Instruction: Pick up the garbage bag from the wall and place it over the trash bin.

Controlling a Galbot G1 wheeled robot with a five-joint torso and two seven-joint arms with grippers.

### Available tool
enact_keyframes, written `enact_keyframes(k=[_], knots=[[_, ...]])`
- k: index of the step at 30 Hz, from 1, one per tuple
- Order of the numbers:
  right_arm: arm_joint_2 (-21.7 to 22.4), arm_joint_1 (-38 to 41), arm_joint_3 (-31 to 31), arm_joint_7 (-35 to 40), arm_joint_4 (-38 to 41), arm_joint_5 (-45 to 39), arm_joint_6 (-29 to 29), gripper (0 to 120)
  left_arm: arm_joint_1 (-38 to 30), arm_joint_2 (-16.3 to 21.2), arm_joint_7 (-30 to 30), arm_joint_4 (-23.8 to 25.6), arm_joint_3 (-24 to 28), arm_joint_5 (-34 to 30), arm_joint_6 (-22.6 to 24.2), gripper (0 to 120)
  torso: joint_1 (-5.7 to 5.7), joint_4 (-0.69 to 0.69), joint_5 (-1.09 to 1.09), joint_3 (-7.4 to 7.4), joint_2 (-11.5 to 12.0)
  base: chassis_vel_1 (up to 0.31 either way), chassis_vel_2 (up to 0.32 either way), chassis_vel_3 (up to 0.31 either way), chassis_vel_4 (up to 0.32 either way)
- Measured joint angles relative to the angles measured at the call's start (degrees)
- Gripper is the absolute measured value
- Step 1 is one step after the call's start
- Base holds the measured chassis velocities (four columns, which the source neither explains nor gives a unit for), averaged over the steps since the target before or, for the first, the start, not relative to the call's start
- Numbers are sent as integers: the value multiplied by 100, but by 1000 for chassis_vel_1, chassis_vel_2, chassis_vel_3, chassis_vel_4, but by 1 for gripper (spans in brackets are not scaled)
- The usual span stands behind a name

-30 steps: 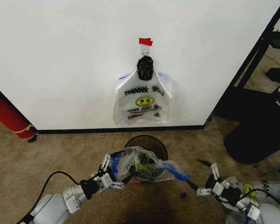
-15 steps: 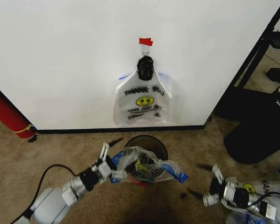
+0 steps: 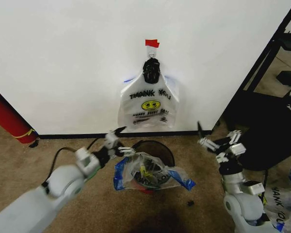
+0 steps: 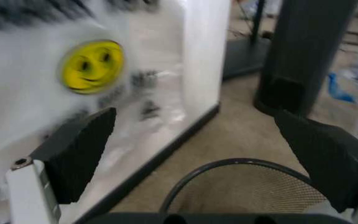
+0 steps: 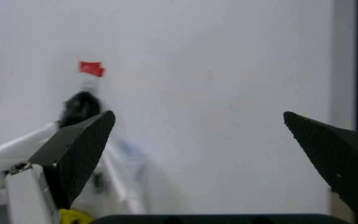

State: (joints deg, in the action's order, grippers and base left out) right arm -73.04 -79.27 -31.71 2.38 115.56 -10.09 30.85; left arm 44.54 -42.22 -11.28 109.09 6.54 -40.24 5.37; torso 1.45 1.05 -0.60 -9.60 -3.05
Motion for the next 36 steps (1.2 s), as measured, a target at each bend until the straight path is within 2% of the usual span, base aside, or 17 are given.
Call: enact_keyframes(k=[4,6,8,11,18,22,24,27,29,36], knots=[[-187,-63,-185,198,86,568,-41,100,-989,-310,-63,-551,884,-186,543,100,0,1,1,0,0,0,0,0,0],[-212,-89,-213,203,102,601,-42,100,-1140,-361,-50,-633,1035,-232,712,100,0,1,2,0,0,0,0,0,0],[-263,-158,-252,242,158,610,-59,100,-1519,-507,113,-905,1436,-308,1186,100,0,0,2,0,0,0,0,0,0],[-320,-254,-284,260,215,605,-64,100,-1915,-690,218,-1248,1768,-304,1871,100,0,-2,4,0,0,0,0,0,0],[-449,-454,-296,246,250,624,49,100,-2529,-969,353,-1992,2237,-34,2419,100,0,-2,3,1,0,0,0,0,0],[-467,-520,-310,240,247,627,112,100,-2649,-1003,228,-2093,2319,6,2616,95,0,-2,3,1,0,0,0,0,0],[-462,-552,-328,233,222,628,155,100,-2707,-1050,180,-2098,2389,16,2830,87,0,-2,3,1,0,0,0,0,0],[-453,-563,-335,226,211,632,175,100,-2712,-1137,196,-2102,2434,16,2915,75,0,-2,2,1,0,0,0,0,0],[-453,-566,-335,224,209,638,182,100,-2710,-1177,223,-2113,2438,10,2926,72,0,-2,2,1,0,0,0,0,0],[-519,-642,-304,193,149,737,298,100,-2653,-1290,554,-2204,2446,-126,2851,42,-1,-1,3,1,0,0,0,0,0]])
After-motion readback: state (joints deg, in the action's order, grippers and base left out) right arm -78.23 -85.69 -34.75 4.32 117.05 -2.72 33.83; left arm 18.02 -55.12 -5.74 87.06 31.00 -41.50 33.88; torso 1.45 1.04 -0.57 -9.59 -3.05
